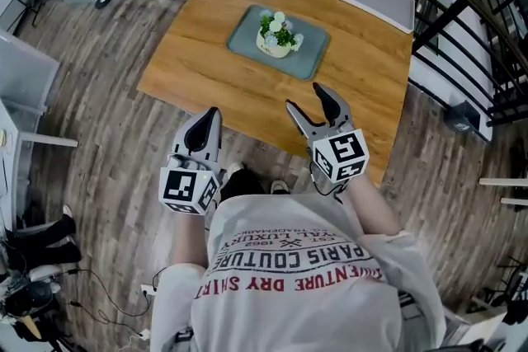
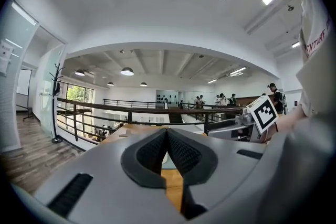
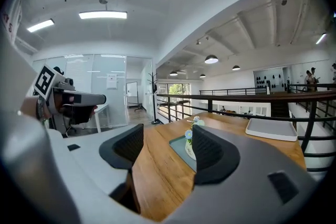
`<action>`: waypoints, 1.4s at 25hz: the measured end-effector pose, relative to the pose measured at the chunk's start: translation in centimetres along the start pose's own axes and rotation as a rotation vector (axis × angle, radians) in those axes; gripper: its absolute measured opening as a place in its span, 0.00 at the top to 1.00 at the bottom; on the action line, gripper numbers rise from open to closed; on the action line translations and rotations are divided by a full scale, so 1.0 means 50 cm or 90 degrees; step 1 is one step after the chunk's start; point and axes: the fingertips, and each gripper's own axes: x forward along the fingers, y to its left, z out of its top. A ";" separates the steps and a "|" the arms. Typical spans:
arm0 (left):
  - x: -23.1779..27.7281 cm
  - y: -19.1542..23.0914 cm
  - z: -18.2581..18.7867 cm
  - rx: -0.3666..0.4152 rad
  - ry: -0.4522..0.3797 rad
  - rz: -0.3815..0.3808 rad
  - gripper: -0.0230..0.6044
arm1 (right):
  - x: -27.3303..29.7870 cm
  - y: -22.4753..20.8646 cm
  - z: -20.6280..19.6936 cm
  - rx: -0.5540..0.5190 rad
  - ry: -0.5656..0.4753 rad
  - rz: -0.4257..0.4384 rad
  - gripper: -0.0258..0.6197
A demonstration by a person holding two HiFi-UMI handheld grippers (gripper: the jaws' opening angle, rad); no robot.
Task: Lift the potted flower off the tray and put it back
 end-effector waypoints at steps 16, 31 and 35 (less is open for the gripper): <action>0.327 0.198 0.002 0.000 0.036 -0.218 0.94 | 0.284 -0.062 -0.096 0.046 0.194 -0.110 0.51; 0.428 0.297 -0.106 -0.022 0.133 -0.289 0.94 | 0.376 -0.173 -0.290 0.087 0.303 -0.182 0.37; 0.457 0.291 -0.126 -0.041 0.134 -0.281 0.94 | 0.397 -0.212 -0.306 0.056 0.301 -0.153 0.34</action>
